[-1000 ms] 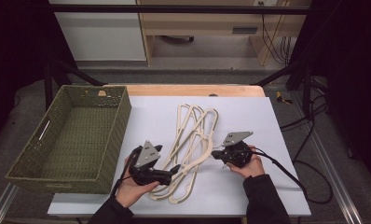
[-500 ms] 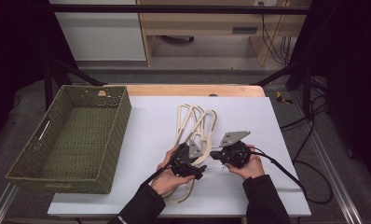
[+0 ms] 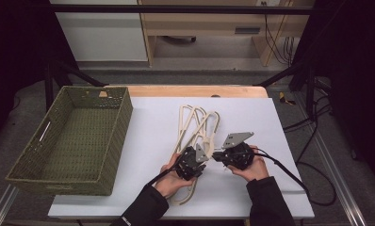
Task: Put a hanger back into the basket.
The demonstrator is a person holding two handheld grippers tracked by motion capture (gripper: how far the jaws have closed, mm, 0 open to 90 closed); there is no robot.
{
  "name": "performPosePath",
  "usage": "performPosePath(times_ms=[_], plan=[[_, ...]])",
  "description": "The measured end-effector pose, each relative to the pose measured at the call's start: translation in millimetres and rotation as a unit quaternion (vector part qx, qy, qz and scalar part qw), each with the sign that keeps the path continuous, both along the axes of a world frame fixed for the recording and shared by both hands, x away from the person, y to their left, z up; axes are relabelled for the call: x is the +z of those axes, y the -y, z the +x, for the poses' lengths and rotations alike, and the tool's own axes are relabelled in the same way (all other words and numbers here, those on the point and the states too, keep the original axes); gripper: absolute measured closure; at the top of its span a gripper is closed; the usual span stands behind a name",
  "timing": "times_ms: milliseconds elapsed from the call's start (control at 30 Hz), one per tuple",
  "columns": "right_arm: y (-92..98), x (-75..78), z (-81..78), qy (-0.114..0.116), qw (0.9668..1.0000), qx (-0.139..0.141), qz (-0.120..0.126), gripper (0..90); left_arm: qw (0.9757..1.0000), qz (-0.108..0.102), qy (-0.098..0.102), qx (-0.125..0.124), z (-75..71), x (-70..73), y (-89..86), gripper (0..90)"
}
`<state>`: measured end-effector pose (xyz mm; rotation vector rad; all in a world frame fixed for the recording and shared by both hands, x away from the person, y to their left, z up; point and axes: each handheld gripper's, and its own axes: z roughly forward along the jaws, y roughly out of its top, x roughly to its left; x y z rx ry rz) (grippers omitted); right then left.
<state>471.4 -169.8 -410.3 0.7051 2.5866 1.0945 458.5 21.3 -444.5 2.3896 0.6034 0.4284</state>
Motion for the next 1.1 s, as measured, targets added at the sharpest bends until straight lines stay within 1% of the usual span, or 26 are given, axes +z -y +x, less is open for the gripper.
performPosePath(times_ms=[33, 67, 100, 133, 167, 200, 233, 267, 333, 367, 433, 467, 500, 533, 633, 667, 733, 767, 800, 833, 900, 933, 1033, 1100], plan=[[1.1, 2.4, -0.7, 0.003, 1.0000, 0.002, 0.007, 79.7, 1.0000, 0.002, 0.001, -0.003, -0.8, 1.6, -0.7, 75.4], [3.0, 5.8, -1.8, 0.008, 0.9999, 0.003, 0.011, 78.2, 1.0000, 0.000, 0.006, -0.002, -1.7, 2.8, -1.5, 75.8], [5.5, 9.6, -3.1, 0.014, 0.9995, 0.002, 0.028, 76.2, 0.9999, -0.003, 0.012, -0.001, -2.8, 4.2, -2.3, 76.1], [9.1, 14.5, -4.6, 0.019, 0.9987, -0.002, 0.047, 74.6, 0.9999, -0.004, 0.011, -0.002, -3.5, 6.6, -3.8, 76.3], [13.7, 19.8, -5.5, 0.026, 0.9976, -0.004, 0.064, 70.9, 0.9999, -0.006, 0.015, -0.001, -4.4, 9.1, -5.6, 76.6], [19.4, 26.5, -7.8, 0.040, 0.9952, -0.016, 0.088, 68.0, 0.9998, -0.007, 0.017, 0.001, -5.2, 10.9, -6.8, 76.8], [23.4, 30.6, -9.4, 0.048, 0.9936, -0.022, 0.100, 65.3, 0.9997, -0.013, 0.020, 0.003, -6.1, 13.1, -8.5, 77.1], [29.8, 36.6, -12.0, 0.065, 0.9902, -0.036, 0.119, 59.3, 0.9997, -0.013, 0.021, 0.005, -6.9, 15.0, -9.8, 77.4], [38.6, 43.7, -15.8, 0.086, 0.9856, -0.055, 0.135, 56.9, 0.9994, -0.016, 0.028, 0.011, -8.4, 19.4, -13.7, 78.0], [43.6, 46.8, -17.8, 0.095, 0.9825, -0.063, 0.147, 53.8, 0.9991, -0.022, 0.033, 0.016, -9.1, 21.2, -15.8, 78.3], [55.0, 51.1, -20.6, 0.111, 0.9744, -0.079, 0.179, 49.4, 0.9984, -0.029, 0.040, 0.027, -10.6, 27.7, -23.4, 79.2], [61.5, 52.1, -21.5, 0.116, 0.9707, -0.093, 0.189, 45.4, 0.9981, -0.030, 0.043, 0.031, -11.0, 30.0, -26.5, 79.8], [65.3, 51.7, -21.4, 0.118, 0.9689, -0.100, 0.193, 42.4, 0.9978, -0.028, 0.050, 0.034, -11.4, 32.3, -30.0, 80.4], [68.5, 50.7, -21.2, 0.116, 0.9679, -0.107, 0.196, 40.4, 0.9975, -0.024, 0.055, 0.037, -11.5, 34.8, -33.8, 81.0], [74.5, 45.0, -18.7, 0.108, 0.9668, -0.125, 0.194, 36.7, 0.9952, -0.034, 0.071, 0.059, -11.6, 38.6, -44.0, 82.8], [75.6, 42.7, -17.4, 0.104, 0.9671, -0.129, 0.193, 34.8, 0.9943, -0.035, 0.076, 0.066, -11.0, 39.5, -47.7, 83.5], [75.7, 38.5, -14.8, 0.098, 0.9673, -0.141, 0.186, 31.1, 0.9932, -0.033, 0.081, 0.077, -9.5, 42.2, -56.4, 84.7], [75.7, 36.4, -13.4, 0.097, 0.9679, -0.143, 0.182, 30.1, 0.9921, -0.037, 0.085, 0.084, -8.6, 42.7, -60.4, 85.2], [75.8, 34.7, -12.3, 0.096, 0.9684, -0.145, 0.178, 29.1, 0.9913, -0.047, 0.084, 0.089, -7.7, 42.7, -63.9, 85.6], [75.3, 33.3, -11.6, 0.095, 0.9681, -0.149, 0.178, 27.6, 0.9912, -0.048, 0.084, 0.090, -6.9, 43.7, -68.1, 85.7], [75.5, 31.3, -10.8, 0.089, 0.9677, -0.157, 0.176, 24.9, 0.9900, -0.063, 0.083, 0.096, -5.9, 44.9, -74.9, 85.8], [76.1, 30.7, -10.4, 0.090, 0.9676, -0.158, 0.175, 24.6, 0.9893, -0.070, 0.082, 0.099, -5.9, 45.4, -77.3, 85.8], [77.8, 30.7, -10.7, 0.093, 0.9664, -0.160, 0.178, 23.1, 0.9882, -0.079, 0.086, 0.099, -7.4, 48.1, -83.5, 85.8], [78.3, 31.3, -11.5, 0.094, 0.9659, -0.161, 0.180, 21.9, 0.9875, -0.091, 0.082, 0.099, -9.0, 51.2, -87.3, 85.9]])
